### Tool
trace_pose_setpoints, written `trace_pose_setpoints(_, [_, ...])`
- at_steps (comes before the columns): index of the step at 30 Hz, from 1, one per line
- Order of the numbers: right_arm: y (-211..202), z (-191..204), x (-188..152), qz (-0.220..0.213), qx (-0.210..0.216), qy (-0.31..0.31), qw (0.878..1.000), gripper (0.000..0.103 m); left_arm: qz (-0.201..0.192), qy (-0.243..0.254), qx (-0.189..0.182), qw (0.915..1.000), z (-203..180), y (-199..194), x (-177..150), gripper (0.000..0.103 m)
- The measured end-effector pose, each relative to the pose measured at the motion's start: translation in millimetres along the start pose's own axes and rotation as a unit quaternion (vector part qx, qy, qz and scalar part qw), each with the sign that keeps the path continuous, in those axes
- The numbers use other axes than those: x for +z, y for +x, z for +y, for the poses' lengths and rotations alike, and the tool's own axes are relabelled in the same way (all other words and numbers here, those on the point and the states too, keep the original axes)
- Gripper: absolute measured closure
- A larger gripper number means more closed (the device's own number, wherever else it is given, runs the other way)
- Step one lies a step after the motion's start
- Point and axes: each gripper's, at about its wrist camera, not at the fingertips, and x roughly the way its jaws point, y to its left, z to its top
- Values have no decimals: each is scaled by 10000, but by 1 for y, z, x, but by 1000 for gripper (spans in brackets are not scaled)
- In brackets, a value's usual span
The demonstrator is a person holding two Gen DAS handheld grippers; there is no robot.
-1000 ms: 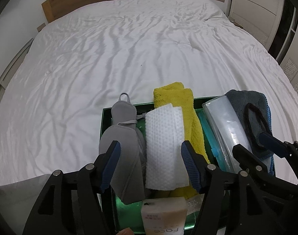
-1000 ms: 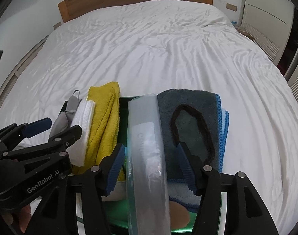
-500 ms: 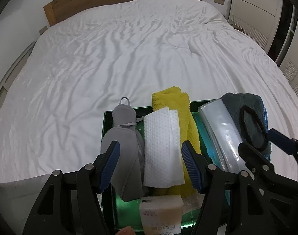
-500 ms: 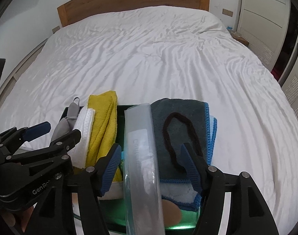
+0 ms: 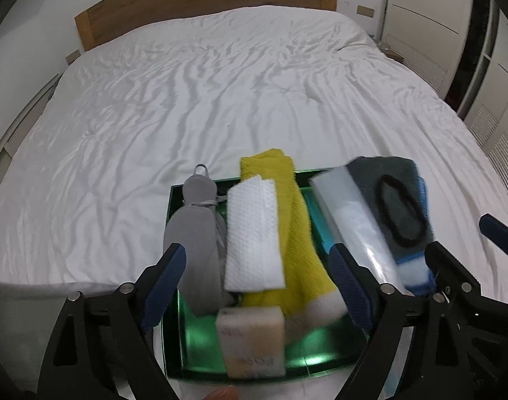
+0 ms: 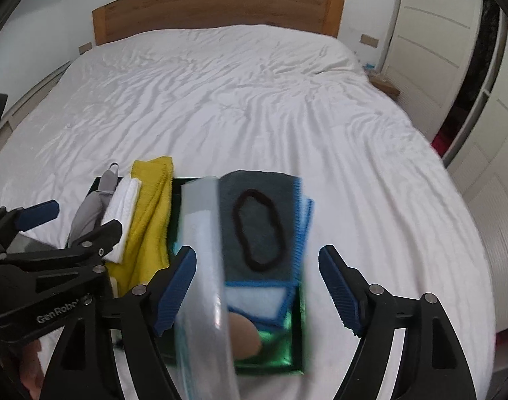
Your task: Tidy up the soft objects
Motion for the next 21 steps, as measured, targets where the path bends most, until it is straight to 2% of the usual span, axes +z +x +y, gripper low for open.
trace_pose_setpoints(5, [-41,-5,-21,-59,-236,-17,9997,22,-120,190,-251,9994,-9,-42,-23,16])
trace_pose_setpoints(11, [-104,-7,-57,148,-477,-46,9987,22,-308,368,-604,9970,-4,-113,-61,15])
trace_pose_setpoints(15, [-159,1,-81,299,-544,-33,9981,22,-329,256,-836,9956,19,-159,-84,15])
trace_pose_setpoints(18, [-205,21,-98,371,-492,-97,9981,21,-409,404,-816,9950,43,-197,-105,15])
trace_pose_setpoints(21, [-254,52,-113,457,-396,-167,9980,19,-313,600,-756,9948,64,-226,-120,15])
